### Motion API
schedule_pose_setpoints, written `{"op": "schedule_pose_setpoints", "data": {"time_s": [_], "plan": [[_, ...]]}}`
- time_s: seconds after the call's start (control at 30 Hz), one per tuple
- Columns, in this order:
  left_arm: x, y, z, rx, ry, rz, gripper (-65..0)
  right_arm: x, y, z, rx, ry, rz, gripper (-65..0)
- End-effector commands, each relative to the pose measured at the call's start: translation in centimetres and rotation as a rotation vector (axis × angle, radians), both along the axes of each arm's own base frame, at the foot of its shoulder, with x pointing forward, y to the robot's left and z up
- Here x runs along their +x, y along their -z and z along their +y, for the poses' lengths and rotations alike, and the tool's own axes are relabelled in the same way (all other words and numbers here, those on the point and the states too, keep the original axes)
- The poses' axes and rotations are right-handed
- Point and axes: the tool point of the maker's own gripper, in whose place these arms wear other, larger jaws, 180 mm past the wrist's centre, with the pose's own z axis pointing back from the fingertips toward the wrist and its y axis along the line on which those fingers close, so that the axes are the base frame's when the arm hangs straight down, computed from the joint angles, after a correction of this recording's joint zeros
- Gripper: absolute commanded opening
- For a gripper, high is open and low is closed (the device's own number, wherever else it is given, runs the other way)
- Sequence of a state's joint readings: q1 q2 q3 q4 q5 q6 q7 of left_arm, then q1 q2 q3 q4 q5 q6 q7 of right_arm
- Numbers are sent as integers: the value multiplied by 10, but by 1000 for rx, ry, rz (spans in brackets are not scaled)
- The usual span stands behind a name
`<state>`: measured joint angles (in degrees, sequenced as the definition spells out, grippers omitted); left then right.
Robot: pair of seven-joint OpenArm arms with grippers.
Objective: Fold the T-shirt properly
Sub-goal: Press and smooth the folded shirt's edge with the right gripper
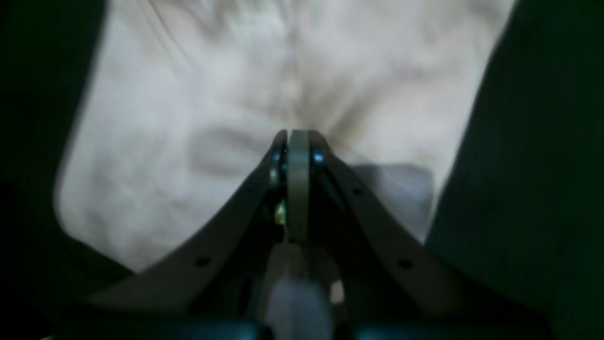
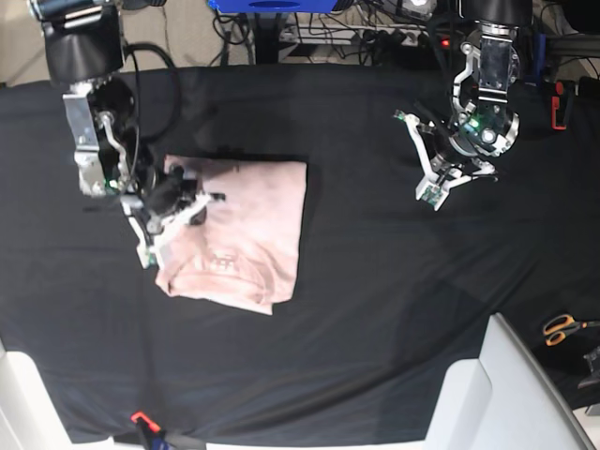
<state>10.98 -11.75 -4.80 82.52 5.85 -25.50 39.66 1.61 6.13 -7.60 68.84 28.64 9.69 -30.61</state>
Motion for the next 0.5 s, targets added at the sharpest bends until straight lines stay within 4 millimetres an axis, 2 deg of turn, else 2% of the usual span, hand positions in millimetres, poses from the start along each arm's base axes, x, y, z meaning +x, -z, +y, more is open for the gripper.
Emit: {"op": "schedule_pose_setpoints", "data": {"time_s": [0.0, 0.13, 0.2, 0.33, 0.4, 0.47], "plan": [[-3, 1, 0, 4, 8, 16, -650, 10, -10, -1, 13, 11, -42, -642], [3, -2, 0, 2, 8, 5, -650, 4, -2, -2, 11, 14, -19, -642], [3, -2, 0, 2, 8, 3, -650, 11, -17, -1, 12, 5, -65, -644], [4, -2, 0, 0, 7, 2, -650, 5, -48, 8, 27, -18, -154, -642], [3, -2, 0, -1, 7, 3, -650, -5, -53, 13, 30, -38, -146, -642], [1, -1, -1, -3, 8, 6, -650, -18, -48, 17, 33, -52, -107, -642]]}}
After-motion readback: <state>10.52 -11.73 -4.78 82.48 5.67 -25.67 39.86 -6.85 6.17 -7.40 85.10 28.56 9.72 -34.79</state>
